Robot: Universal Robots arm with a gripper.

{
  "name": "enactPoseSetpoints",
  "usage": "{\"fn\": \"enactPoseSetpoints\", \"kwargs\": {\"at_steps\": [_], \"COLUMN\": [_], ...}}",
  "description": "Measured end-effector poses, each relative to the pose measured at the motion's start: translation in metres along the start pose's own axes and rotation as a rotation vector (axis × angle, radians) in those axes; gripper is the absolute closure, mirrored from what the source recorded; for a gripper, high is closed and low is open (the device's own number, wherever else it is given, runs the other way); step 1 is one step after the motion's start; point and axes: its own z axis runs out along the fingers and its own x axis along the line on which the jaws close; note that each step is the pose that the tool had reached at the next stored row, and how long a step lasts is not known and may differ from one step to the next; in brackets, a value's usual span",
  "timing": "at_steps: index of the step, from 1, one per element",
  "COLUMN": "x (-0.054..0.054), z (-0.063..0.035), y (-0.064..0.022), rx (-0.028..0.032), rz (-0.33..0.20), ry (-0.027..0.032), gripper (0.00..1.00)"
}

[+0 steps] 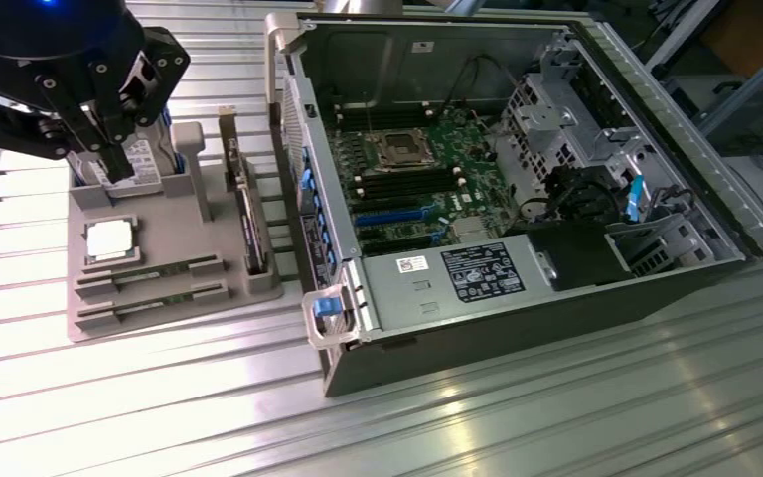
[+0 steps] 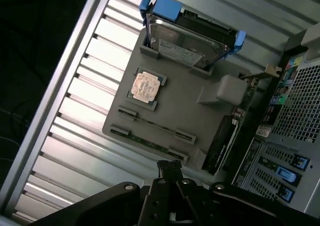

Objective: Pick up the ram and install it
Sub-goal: 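Pick up the ram and move it above insertion slot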

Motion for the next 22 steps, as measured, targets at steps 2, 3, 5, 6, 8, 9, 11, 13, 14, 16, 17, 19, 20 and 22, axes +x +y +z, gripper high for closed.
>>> {"fn": "enactPoseSetpoints", "kwargs": {"at_steps": [2,3,5,6,8,9,11,13,14,16,17,19,20,22], "x": [0.0,0.0,0.0,0.0,0.0,0.0,0.0,0.0,0.0,0.0,0.0,0.0,0.0,0.0], "z": [0.0,0.0,0.0,0.0,0.0,0.0,0.0,0.0,0.0,0.0,0.0,0.0,0.0,0.0], "y": [0.0,0.0,0.0,0.0,0.0,0.0,0.0,0.0,0.0,0.0,0.0,0.0,0.0,0.0], "rx": [-0.0008,-0.001,-0.0014,-0.0017,-0.0021,-0.0023,-0.0028,-0.0032,-0.0036,-0.0044,-0.0047,-0.0056,-0.0059,-0.0064], "rz": [-0.031,-0.041,-0.058,-0.068,-0.083,-0.092,-0.111,-0.128,-0.145,-0.179,-0.191,-0.225,-0.239,-0.261], "ry": [0.0012,0.0016,0.0022,0.0027,0.0032,0.0036,0.0043,0.005,0.0056,0.007,0.0074,0.0088,0.0093,0.0102], "gripper": [0.9,0.9,0.9,0.9,0.9,0.9,0.9,0.9,0.9,0.9,0.9,0.9,0.9,0.9]}}
